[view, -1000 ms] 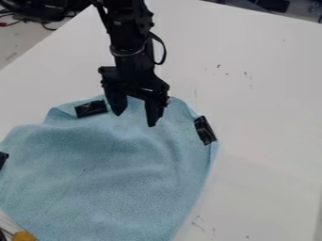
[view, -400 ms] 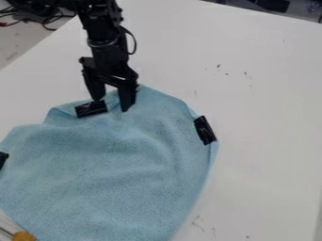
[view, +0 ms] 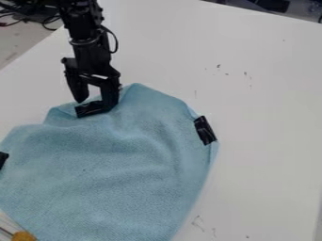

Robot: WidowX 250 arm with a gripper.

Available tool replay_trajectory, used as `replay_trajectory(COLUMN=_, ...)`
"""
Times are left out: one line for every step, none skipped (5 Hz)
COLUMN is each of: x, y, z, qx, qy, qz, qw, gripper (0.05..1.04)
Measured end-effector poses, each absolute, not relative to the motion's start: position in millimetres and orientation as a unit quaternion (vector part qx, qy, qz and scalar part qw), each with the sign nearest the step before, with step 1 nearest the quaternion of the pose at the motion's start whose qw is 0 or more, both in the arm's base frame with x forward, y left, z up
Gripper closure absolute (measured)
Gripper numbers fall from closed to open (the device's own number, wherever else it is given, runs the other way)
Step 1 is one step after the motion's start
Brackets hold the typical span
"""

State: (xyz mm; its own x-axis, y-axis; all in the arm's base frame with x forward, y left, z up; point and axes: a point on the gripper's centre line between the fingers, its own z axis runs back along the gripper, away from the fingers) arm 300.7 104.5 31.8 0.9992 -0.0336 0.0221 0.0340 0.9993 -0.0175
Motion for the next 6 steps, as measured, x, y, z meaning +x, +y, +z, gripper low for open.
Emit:
replay_trajectory(x=294, y=100, z=28, qx=-0.022, qy=0.001, qz=-0.022, qw=1.0, gripper=0.083)
replay_trajectory(x=292, y=99, z=27, qx=-0.026, qy=0.003, qz=-0.023, qw=0.999, gripper=0.083)
replay_trajectory(x=294, y=103, z=14, qx=-0.022, qy=0.01, qz=-0.019, qw=1.0, gripper=0.083)
replay_trajectory(x=299, y=116, z=12, qx=-0.007, qy=-0.003, qz=-0.011, qw=1.0, gripper=0.083)
replay_trajectory(x=307, y=120, z=9, qx=0.001, qy=-0.011, qz=-0.01, qw=1.0, gripper=0.083)
replay_trajectory(x=316, y=124, z=6, qx=-0.008, qy=-0.019, qz=-0.002, qw=1.0, gripper=0.133)
